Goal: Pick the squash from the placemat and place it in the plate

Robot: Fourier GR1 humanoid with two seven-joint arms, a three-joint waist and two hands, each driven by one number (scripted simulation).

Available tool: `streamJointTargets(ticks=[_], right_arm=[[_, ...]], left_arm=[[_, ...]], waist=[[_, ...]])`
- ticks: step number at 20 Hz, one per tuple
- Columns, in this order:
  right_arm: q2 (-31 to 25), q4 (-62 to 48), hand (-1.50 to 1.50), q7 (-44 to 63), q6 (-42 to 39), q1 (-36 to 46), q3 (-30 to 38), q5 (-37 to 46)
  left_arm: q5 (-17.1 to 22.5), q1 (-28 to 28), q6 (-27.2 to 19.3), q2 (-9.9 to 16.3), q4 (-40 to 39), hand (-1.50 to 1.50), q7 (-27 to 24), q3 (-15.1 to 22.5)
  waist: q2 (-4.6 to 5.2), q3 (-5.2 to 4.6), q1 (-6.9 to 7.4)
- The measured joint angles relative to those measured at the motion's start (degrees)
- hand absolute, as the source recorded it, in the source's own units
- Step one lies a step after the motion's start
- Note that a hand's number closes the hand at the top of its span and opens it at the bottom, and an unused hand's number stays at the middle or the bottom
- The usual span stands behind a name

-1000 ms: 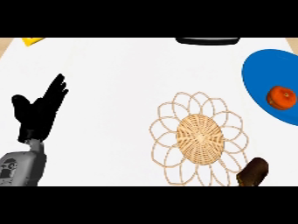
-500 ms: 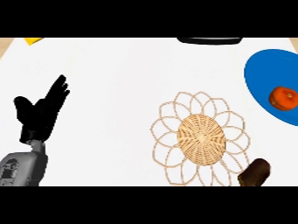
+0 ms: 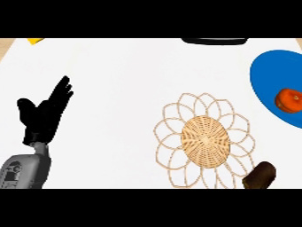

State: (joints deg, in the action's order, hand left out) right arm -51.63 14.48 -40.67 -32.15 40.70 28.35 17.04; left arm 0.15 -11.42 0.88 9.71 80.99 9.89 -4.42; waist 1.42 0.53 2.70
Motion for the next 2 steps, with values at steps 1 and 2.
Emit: streamJointTargets(ticks=[1, 2], right_arm=[[-0.3, 0.0, -1.5, -0.1, -0.1, -0.6, -0.1, -0.1], [-0.7, 0.0, -1.5, -0.2, -0.1, -1.0, -0.3, -0.1]], left_arm=[[0.1, 0.1, 0.2, 0.1, -0.1, 0.0, -0.2, 0.0], [0.2, 0.2, 0.3, 0.1, 0.3, 0.0, 0.0, 0.0]], waist=[[0.01, 0.0, -0.07], [-0.02, 0.02, 0.01]])
